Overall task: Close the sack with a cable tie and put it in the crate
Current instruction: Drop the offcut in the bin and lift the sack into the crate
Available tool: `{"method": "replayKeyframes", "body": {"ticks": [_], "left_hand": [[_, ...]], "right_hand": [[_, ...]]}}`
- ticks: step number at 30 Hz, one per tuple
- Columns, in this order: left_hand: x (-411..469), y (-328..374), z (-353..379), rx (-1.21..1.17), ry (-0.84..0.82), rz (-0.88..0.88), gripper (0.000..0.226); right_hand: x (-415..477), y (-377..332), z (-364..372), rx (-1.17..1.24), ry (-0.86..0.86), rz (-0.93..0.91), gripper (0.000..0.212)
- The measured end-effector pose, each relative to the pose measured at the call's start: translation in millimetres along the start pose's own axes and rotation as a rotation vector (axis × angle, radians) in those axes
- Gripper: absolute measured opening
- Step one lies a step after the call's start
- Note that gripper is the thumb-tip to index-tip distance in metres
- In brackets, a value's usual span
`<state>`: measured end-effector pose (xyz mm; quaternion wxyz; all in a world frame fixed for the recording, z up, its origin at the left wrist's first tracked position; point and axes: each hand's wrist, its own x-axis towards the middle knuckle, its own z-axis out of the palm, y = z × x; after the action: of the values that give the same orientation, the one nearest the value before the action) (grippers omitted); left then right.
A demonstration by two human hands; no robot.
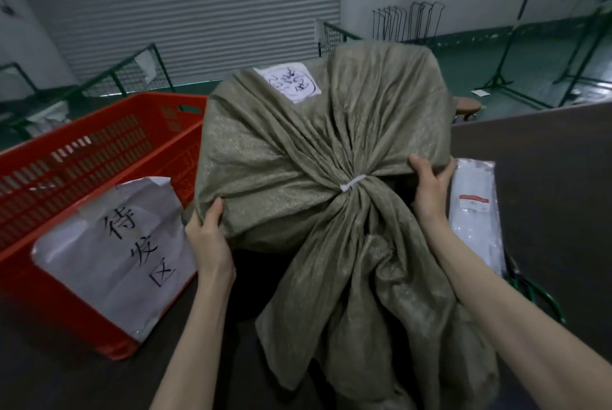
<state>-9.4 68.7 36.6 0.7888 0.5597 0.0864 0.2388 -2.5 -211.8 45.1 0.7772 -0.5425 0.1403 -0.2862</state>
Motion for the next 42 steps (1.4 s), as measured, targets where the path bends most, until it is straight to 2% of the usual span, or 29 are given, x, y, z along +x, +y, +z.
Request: {"method": "replayKeyframes", "body": {"ticks": [3,6,11,15,19,21,25,28,32,36,37,42], "left_hand": [[1.8,8.4,4.0,-0.035,-0.013,0.063,0.029],[3.4,19.0,5.8,-0.082,-0.012,0.118,0.032],[8.1,44.8,7.8,-0.153,0.016,0.268,0.027],[18.8,66.0,4.2,-0.144,0.018,0.406,0.026],[42.0,81.2,-9.9,-0.136,0.028,0.523,0.035],[52.8,89.5,-16.6,-0.150,0.038,0.541,0.038],[75.3,99.5,-34.1,-0.136,0.117,0.552,0.045],[87.1,104.9,-51.4,-0.081,0.153,0.554,0.045],[96.3,111.3,-71.3,-0.073,0.184,0.549,0.048],[103.8,123.2,-92.7,-0.044,0.224,0.503,0.045],[105.2,125.5,-96.0,-0.039,0.228,0.502,0.046],[112.5,130.1,-112.2,-0.015,0.287,0.462,0.056]], "right_hand": [[1.6,-19.6,7.1,0.075,-0.029,-0.058,0.058],[-0.2,-35.6,15.0,0.120,-0.076,-0.101,0.057],[-1.6,-48.3,35.5,0.233,-0.093,-0.105,0.058],[8.7,-42.9,57.0,0.376,-0.122,-0.066,0.049],[16.4,-43.1,85.8,0.438,-0.247,0.037,0.095],[21.2,-34.8,100.4,0.450,-0.289,0.080,0.101],[14.0,-28.9,139.5,0.448,-0.325,0.132,0.096],[7.0,-32.2,173.8,0.434,-0.343,0.106,0.092],[2.5,-40.2,216.8,0.409,-0.309,0.043,0.059],[-8.7,-51.1,268.7,0.325,-0.364,0.003,0.075],[-11.4,-57.3,278.5,0.324,-0.396,-0.002,0.072],[-8.8,-62.6,326.6,0.318,-0.460,-0.063,0.035]]}}
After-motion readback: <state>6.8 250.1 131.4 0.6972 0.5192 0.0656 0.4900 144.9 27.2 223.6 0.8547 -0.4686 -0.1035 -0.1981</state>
